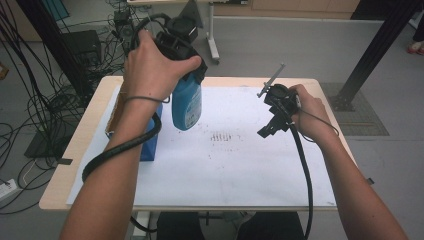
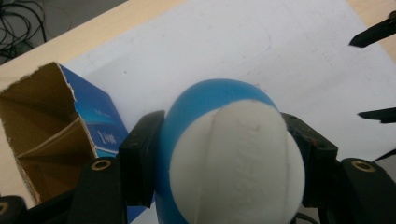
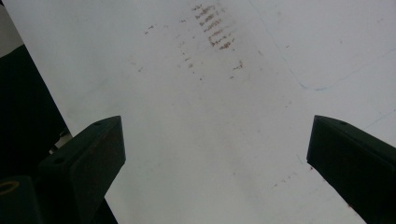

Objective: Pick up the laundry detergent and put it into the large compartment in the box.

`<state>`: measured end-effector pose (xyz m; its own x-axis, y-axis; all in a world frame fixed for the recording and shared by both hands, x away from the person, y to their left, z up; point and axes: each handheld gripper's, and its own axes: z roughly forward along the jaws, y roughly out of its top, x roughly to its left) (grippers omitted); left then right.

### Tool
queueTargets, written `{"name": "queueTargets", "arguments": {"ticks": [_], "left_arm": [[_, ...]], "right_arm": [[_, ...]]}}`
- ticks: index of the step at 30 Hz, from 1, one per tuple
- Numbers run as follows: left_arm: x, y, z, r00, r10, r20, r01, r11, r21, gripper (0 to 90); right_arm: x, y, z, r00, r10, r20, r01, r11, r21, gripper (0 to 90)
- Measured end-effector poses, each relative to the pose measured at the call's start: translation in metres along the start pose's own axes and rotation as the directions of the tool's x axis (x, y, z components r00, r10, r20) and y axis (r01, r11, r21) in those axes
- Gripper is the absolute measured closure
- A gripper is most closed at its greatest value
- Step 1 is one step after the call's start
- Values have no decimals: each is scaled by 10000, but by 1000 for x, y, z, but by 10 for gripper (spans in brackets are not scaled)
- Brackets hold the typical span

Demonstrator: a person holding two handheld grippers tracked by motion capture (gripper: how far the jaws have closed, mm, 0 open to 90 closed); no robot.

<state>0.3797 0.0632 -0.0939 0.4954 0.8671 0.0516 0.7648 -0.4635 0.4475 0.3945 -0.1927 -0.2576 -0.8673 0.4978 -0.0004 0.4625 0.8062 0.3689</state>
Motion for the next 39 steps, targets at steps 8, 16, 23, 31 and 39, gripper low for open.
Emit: {"name": "queueTargets", "arguments": {"ticks": [8,16,23,31,39], "left_arm": [[0,17,-36,9999,-59,-114,55,9995,-317,376],[0,23,-47,9999,-87,-113,83,9994,-333,376],[12,22,-46,9991,-422,-45,421,9986,-308,376],[36,16,-46,9939,-1074,-245,1065,9936,-371,376],[69,7,-46,9760,-2048,-735,2011,9781,-543,377]], "right_arm": [[2,-1,-4,10000,25,30,-25,10000,-83,41],[3,-1,-4,10000,-45,39,46,9999,-107,41],[5,0,-3,10000,-79,32,80,10000,-55,41],[5,1,-3,9999,-110,46,110,9999,-44,41],[5,2,-2,9999,-106,41,106,9999,-12,41]]}}
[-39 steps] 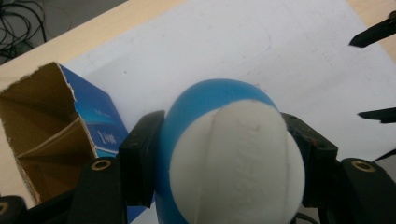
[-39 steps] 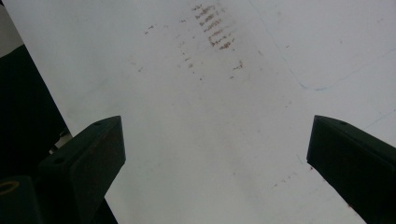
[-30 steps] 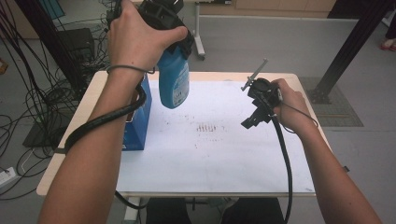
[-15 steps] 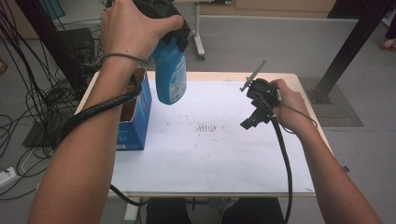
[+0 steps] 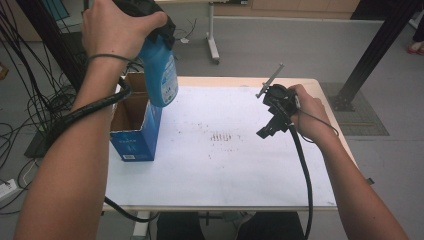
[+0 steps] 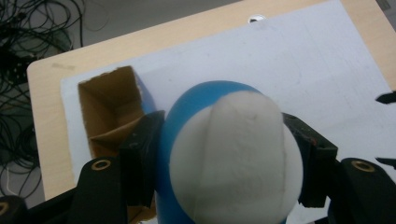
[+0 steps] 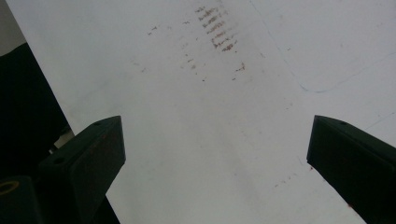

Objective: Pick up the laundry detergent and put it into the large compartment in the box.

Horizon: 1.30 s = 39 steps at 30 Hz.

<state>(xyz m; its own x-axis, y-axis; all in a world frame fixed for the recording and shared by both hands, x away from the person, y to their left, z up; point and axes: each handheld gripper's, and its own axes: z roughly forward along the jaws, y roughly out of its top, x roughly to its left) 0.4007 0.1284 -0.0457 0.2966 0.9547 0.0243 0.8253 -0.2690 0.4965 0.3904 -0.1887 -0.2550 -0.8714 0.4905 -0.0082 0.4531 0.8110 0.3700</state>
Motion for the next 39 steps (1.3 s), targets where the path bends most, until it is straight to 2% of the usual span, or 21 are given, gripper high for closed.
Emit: {"name": "queueTargets", "arguments": {"ticks": [2,5,8,15,17,19,26,33,39], "left_arm": [[11,-1,0,9991,-363,-221,363,9993,14,376],[22,-2,2,9967,-620,-522,626,9980,101,376],[36,-5,5,9908,-1071,-824,1079,9941,56,376],[61,-9,7,9787,-1609,-1274,1642,9863,152,376],[68,-10,8,9726,-1911,-1323,1935,9811,56,376],[73,-11,8,9695,-2022,-1386,2041,9789,-2,376],[88,-13,9,9496,-2468,-1931,2491,9684,-128,376],[96,-16,11,9466,-2720,-1729,2748,9615,-76,376],[95,-16,14,9480,-2713,-1664,2764,9610,73,376]], "right_arm": [[0,0,0,10000,-8,-10,8,10000,13,41],[-1,0,0,10000,5,-14,-5,10000,-6,41],[-1,-1,0,10000,32,-8,-32,10000,-48,41],[-2,-2,-1,10000,68,-9,-68,10000,-68,40],[-2,-2,0,10000,68,-15,-68,9999,-89,40],[-1,-2,0,10000,77,-27,-77,9999,-118,40],[-2,-4,0,9999,133,-26,-133,9998,-144,40],[-4,-4,0,9999,151,-9,-151,9998,-111,41],[-3,-3,1,9999,136,-42,-137,9998,-122,40]]}}
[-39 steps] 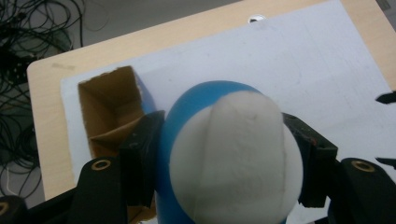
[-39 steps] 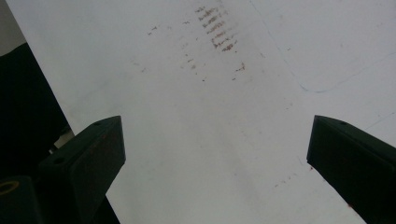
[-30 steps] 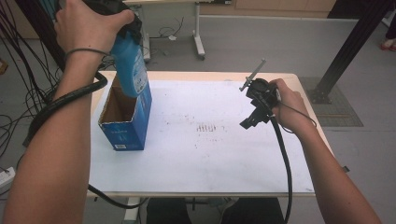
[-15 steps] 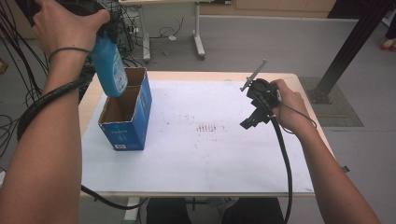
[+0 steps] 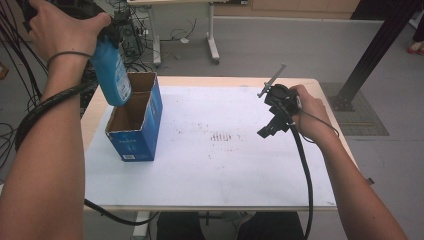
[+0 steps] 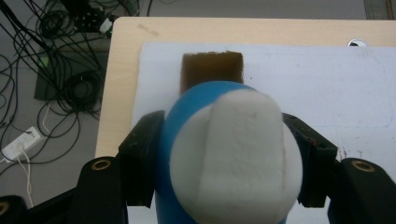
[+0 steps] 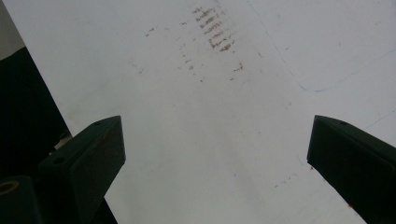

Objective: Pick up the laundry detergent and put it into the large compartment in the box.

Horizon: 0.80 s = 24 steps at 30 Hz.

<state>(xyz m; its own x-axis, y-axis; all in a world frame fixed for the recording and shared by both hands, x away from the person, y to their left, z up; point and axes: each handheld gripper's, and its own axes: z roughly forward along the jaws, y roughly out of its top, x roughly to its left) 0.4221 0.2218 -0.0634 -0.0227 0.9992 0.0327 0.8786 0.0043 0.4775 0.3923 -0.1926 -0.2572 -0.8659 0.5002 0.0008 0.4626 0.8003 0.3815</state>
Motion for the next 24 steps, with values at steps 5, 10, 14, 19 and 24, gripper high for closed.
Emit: {"name": "queueTargets", "arguments": {"ticks": [5,10,14,19,24], "left_arm": [[0,-1,3,10000,-22,46,22,10000,31,376],[1,-3,10,9999,-67,160,65,9999,124,376],[3,-6,18,9998,-93,191,88,9997,247,377],[5,-10,29,9994,-185,287,172,9989,436,376],[7,-13,38,9994,-215,274,199,9981,585,376]], "right_arm": [[1,0,1,10000,14,1,-14,10000,12,40],[1,-1,2,10000,50,-24,-50,10000,20,41],[0,-1,2,10000,34,-8,-33,10000,32,41],[0,-2,2,10000,53,16,-53,10000,29,40],[1,-2,3,10000,32,17,-32,10000,79,41]]}}
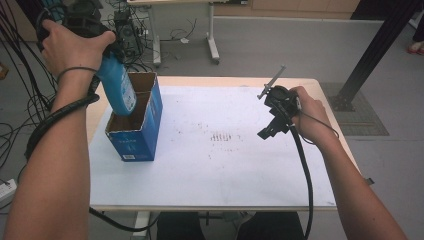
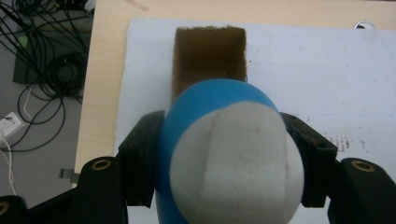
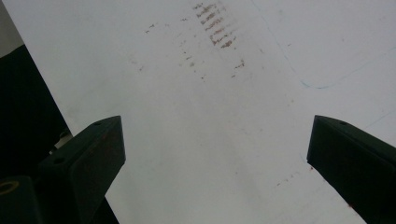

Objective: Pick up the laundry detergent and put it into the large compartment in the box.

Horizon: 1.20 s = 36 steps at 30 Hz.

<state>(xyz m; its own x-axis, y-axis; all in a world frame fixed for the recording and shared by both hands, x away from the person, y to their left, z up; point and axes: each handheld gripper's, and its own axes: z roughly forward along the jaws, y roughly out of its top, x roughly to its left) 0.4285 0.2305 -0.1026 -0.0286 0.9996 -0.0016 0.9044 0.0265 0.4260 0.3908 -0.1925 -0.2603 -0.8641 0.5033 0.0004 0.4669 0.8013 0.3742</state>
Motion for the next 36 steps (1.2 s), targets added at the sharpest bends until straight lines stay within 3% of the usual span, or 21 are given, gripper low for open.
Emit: {"name": "queueTargets", "arguments": {"ticks": [13,36], "left_arm": [[3,-10,27,9999,39,104,-42,9995,327,376],[2,-28,67,9992,393,-71,-390,9987,327,376]], "right_arm": [[0,-1,4,10000,-21,-19,21,10000,78,40],[1,-1,7,10000,5,-34,-5,9999,124,40]]}}
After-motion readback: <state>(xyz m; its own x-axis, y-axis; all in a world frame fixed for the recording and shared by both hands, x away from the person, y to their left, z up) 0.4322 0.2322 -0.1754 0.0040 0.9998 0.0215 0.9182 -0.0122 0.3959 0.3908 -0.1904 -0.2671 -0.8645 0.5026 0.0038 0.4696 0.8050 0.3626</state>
